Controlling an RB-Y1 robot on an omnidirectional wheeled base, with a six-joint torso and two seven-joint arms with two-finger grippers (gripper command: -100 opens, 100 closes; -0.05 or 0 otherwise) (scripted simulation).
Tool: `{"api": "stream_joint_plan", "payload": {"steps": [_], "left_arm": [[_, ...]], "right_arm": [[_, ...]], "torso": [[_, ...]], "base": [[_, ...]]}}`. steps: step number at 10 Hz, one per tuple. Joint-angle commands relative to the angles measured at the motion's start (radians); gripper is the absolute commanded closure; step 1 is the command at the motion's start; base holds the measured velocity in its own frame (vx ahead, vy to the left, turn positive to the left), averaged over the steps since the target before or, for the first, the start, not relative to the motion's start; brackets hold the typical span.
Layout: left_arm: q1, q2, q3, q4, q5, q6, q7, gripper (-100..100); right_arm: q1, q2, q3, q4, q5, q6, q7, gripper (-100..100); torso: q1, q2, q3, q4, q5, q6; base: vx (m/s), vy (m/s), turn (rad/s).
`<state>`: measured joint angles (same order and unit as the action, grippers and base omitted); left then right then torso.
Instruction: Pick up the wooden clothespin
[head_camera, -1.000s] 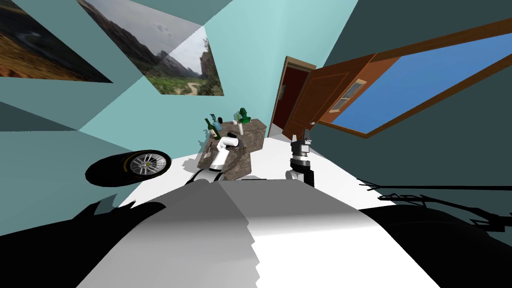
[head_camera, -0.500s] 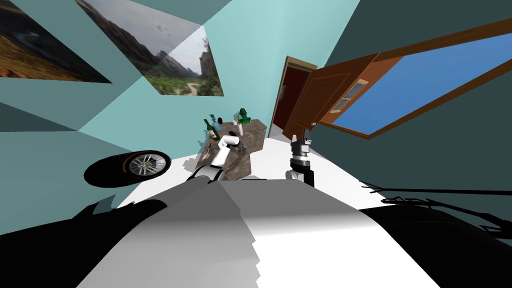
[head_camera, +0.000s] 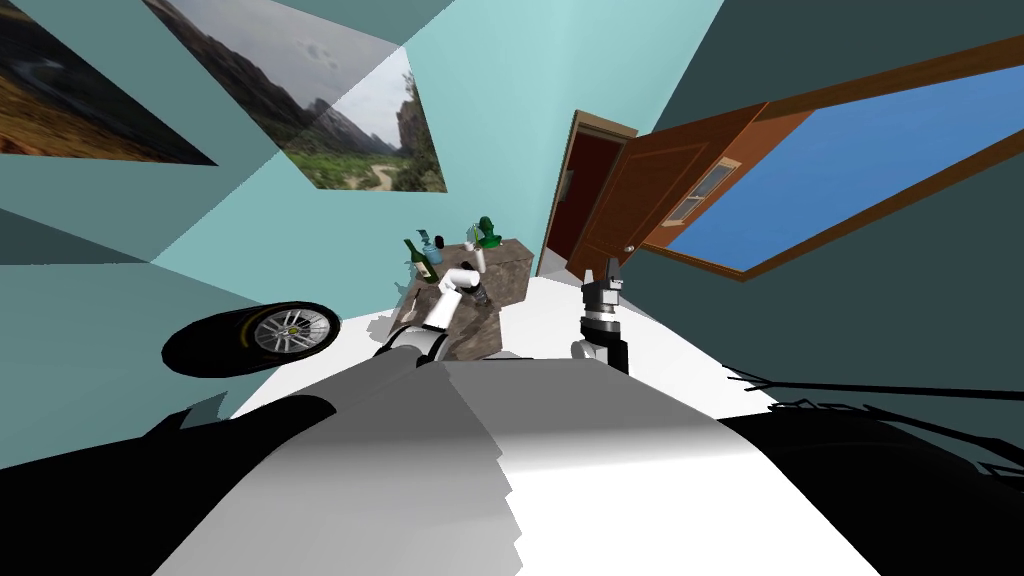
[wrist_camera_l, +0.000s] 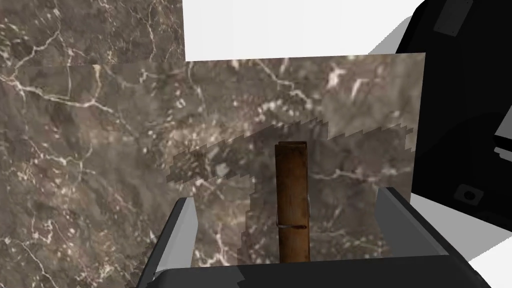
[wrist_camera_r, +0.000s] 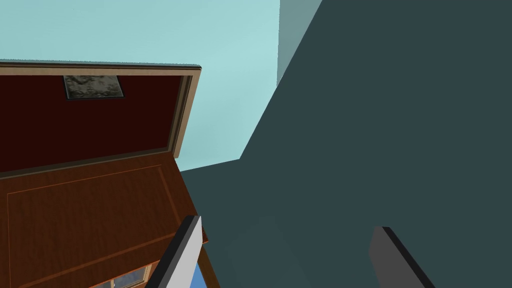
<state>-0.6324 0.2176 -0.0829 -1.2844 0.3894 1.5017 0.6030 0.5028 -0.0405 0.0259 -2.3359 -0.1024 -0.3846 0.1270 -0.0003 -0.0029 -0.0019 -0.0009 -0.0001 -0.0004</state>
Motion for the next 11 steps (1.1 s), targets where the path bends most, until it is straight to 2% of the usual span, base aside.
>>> {"api": "stream_joint_plan", "payload": {"steps": [1, 2, 3, 4, 8, 10, 11], "left_arm": [[-0.018, 0.008, -0.001, 0.028, 0.014, 0.05, 0.005, -100], [-0.018, 0.008, -0.001, 0.028, 0.014, 0.069, 0.005, -100], [-0.033, 0.013, -0.003, 0.055, 0.023, 0.103, 0.009, -100], [-0.033, 0.013, -0.003, 0.055, 0.023, 0.112, 0.009, -100], [-0.073, 0.038, -0.011, 0.136, 0.049, 0.237, 0.02, -100], [-0.082, 0.05, -0.014, 0.159, 0.056, 0.272, 0.023, -100], [-0.077, 0.048, -0.012, 0.145, 0.055, 0.262, 0.022, -100]], "right_arm": [[0.0, 0.0, 0.0, 0.0, 0.0, 0.0, 0.0, 0], [0.0, 0.0, 0.0, 0.0, 0.0, 0.0, 0.0, 0], [0.0, 0.0, 0.0, 0.0, 0.0, 0.0, 0.0, 0], [0.0, 0.0, 0.0, 0.0, 0.0, 0.0, 0.0, 0], [0.0, 0.0, 0.0, 0.0, 0.0, 0.0, 0.0, 0], [0.0, 0.0, 0.0, 0.0, 0.0, 0.0, 0.0, 0], [0.0, 0.0, 0.0, 0.0, 0.0, 0.0, 0.0, 0]], "torso": [[0.0, 0.0, 0.0, 0.0, 0.0, 0.0], [0.0, 0.0, 0.0, 0.0, 0.0, 0.0], [0.0, 0.0, 0.0, 0.0, 0.0, 0.0], [0.0, 0.0, 0.0, 0.0, 0.0, 0.0], [0.0, -0.001, -0.001, 0.0, 0.0, 0.0], [0.0, -0.001, 0.0, 0.0, 0.0, 0.0], [0.0, 0.0, 0.0, 0.0, 0.0, 0.0]], "base": [[0.046, -0.012, 0.007], [0.045, -0.008, 0.007], [0.048, -0.004, 0.01], [0.039, -0.006, 0.005], [0.062, -0.013, 0.009], [0.051, -0.016, 0.004], [0.02, -0.005, 0.003]]}}
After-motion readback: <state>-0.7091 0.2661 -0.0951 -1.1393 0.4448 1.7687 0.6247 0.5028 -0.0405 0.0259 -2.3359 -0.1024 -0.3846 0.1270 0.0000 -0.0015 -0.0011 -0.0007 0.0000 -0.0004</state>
